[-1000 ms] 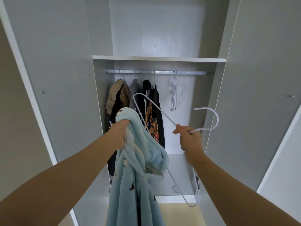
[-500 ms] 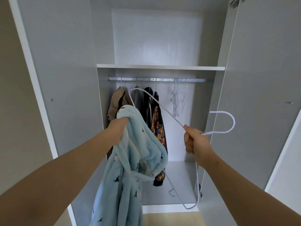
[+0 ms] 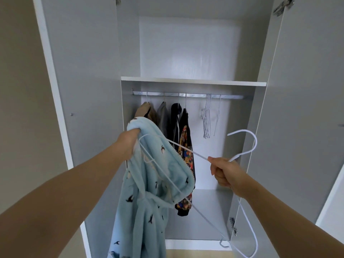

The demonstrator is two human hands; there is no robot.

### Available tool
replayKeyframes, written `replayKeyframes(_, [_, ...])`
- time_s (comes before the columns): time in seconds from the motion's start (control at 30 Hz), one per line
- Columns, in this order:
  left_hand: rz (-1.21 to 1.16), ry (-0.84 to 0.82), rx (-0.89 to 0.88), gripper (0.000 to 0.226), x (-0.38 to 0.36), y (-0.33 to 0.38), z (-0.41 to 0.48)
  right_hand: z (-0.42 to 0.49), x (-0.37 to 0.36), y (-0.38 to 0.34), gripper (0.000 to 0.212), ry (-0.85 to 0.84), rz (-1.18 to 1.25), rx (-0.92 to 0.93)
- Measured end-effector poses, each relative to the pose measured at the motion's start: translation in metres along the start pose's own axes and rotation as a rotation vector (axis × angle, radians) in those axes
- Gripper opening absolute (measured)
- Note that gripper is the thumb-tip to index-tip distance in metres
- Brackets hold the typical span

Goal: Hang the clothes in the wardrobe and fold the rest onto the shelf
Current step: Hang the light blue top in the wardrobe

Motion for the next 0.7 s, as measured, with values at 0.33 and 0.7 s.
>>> replayKeyframes(0.33, [-0.009, -0.284, -0.208, 0.029, -0.072, -0.002, -0.043, 0.012, -0.032, 0.002, 0.048, 0.029, -0.024, -0.047])
replayKeyframes(0.7, [0.524, -0.314, -0.789, 0.017, -0.075, 0.009, -0.068, 0.017, -0.014, -0.027, 0.037, 0.242, 0.017, 0.104])
Point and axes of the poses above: each hand's wrist, its own z-axis towards the middle knuckle, its own x-axis out of the back of the hand, y = z × x, the point moved 6 cm from there along z, towards the middle knuckle, and after that the axes turned 4 degrees about x, right-handed, at the moved point
